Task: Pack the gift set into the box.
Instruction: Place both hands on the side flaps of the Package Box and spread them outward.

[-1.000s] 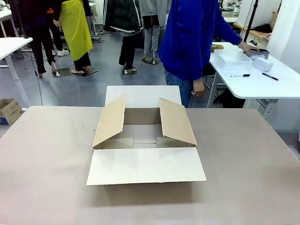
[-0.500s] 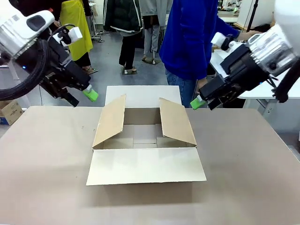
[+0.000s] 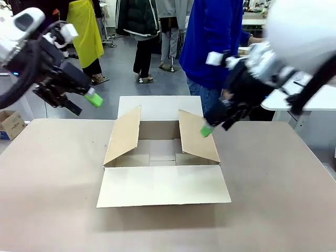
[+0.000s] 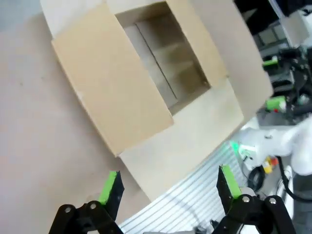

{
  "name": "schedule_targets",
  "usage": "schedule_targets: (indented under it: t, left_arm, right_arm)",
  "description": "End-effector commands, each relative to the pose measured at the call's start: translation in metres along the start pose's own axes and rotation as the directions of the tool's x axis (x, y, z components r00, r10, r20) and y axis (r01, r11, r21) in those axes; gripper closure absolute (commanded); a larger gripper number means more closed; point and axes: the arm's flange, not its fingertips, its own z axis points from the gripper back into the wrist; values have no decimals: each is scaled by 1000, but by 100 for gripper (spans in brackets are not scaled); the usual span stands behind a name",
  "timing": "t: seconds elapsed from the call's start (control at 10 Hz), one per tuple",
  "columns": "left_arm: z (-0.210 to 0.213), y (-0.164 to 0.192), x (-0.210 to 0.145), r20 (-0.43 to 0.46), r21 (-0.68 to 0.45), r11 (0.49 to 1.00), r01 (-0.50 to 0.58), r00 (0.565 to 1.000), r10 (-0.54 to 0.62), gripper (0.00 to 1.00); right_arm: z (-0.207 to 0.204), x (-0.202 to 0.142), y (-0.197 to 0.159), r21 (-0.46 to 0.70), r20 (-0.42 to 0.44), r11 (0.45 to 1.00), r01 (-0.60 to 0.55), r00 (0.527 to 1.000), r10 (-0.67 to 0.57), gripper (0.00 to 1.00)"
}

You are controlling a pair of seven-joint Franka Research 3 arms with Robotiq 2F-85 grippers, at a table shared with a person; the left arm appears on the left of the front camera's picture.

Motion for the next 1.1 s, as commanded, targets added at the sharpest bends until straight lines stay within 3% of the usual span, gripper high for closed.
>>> schedule_targets:
  t: [0.0,0.3,0.4,0.5,0.7,0.8,1.0]
  left_arm:
    - [-25,-25,22,-50,235,968,-88,993,103,0]
    - [-59,-20,42,-104,344,924,-165,972,212,0]
    - [-60,-16,47,-73,308,927,-216,966,250,0]
    - [-60,-19,26,-57,337,932,-135,985,163,0]
    - [-60,-19,26,-57,337,932,-135,985,163,0]
    - [-67,-14,36,-73,332,929,-163,978,198,0]
    - [-93,-29,55,-55,413,901,-130,984,167,0]
  right_arm:
    - [-17,38,3,-94,-90,980,177,978,-186,0]
    - [-27,33,-15,-12,-56,946,324,944,-324,0]
    - [-27,29,-20,9,-47,946,324,945,-324,0]
    - [-24,24,-24,52,-22,946,319,948,-318,0]
    - [-27,22,-26,164,-42,956,245,969,-241,0]
    - [-21,33,-29,43,-53,947,318,947,-316,0]
    - [-21,33,-29,43,-53,947,318,947,-316,0]
